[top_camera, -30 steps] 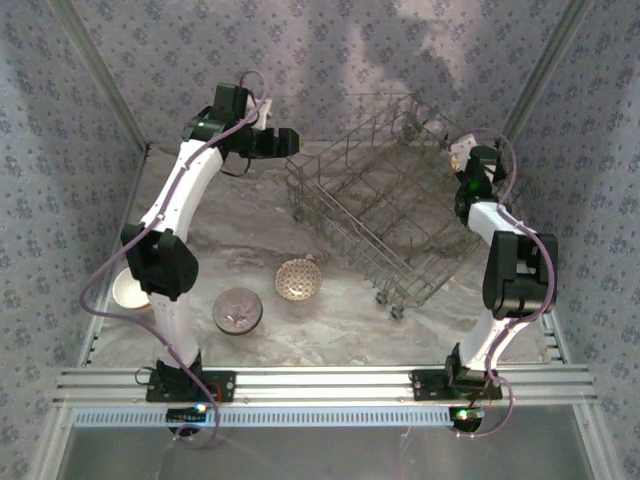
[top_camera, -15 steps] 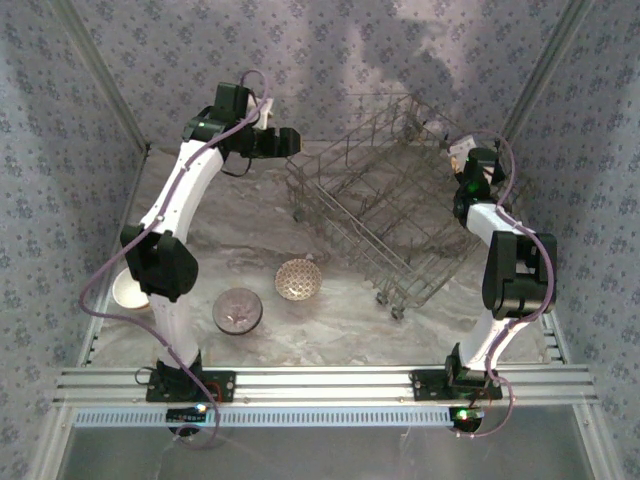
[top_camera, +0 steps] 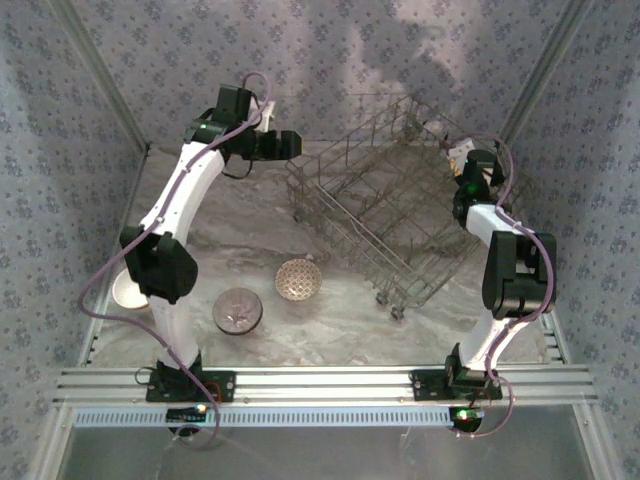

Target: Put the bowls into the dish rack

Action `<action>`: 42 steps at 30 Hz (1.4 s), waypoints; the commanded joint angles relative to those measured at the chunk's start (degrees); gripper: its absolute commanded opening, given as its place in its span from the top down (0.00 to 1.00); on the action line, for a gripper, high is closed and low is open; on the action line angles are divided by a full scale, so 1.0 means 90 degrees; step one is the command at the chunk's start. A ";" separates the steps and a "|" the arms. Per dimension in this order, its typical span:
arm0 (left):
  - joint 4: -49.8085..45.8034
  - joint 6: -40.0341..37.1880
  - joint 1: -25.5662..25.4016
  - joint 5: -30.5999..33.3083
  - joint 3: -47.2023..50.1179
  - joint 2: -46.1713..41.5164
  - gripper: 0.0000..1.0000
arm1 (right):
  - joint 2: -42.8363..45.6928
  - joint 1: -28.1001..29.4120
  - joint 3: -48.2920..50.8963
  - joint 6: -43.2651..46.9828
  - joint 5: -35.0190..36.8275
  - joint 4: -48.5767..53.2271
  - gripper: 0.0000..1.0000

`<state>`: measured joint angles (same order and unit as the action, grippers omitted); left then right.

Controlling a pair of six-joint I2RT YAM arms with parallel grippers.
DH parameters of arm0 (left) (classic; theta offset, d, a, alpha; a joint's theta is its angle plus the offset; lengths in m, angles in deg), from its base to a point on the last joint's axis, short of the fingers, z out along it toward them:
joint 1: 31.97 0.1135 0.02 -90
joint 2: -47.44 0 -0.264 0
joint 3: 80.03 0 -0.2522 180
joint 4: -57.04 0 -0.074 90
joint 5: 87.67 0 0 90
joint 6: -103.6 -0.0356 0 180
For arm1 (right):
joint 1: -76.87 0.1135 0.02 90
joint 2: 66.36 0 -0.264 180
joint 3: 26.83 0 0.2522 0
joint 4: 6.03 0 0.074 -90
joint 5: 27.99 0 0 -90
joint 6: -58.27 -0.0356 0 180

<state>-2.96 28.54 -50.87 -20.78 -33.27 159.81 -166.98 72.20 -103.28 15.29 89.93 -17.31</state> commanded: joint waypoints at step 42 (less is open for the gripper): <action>0.0159 0.0087 -0.0147 0.0183 -0.0014 -0.0222 0.21 | -0.0055 -0.0111 -0.0385 0.0166 0.0887 0.0544 0.85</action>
<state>-1.67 28.95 -51.94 -19.28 -31.78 158.13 -166.98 72.07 -104.55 14.20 94.45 -13.79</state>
